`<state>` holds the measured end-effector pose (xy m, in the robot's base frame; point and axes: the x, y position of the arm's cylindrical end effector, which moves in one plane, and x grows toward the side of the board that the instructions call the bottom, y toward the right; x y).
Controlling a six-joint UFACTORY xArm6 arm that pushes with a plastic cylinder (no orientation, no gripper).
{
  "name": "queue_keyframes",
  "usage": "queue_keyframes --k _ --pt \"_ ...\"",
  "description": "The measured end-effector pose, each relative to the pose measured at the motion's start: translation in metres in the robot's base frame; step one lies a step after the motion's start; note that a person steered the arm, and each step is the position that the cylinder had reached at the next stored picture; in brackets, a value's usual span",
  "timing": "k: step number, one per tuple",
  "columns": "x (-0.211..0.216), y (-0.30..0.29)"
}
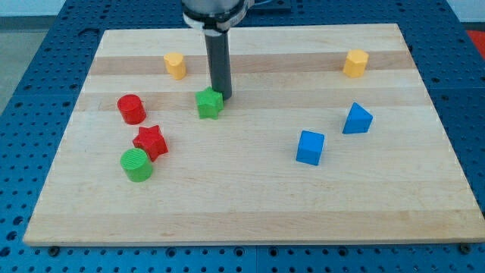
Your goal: Nudge the green star left a bit
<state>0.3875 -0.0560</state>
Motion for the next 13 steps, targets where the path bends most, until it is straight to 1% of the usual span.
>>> queue_keyframes --k 1,2,3,4,5,6,8,10,13 --pt "0.029 -0.016" --pt "0.044 -0.011" --pt "0.044 0.033" --pt "0.056 0.051" --pt "0.078 0.039" --pt "0.084 0.015" --pt "0.082 0.0" --pt "0.07 -0.004" --pt "0.07 -0.025"
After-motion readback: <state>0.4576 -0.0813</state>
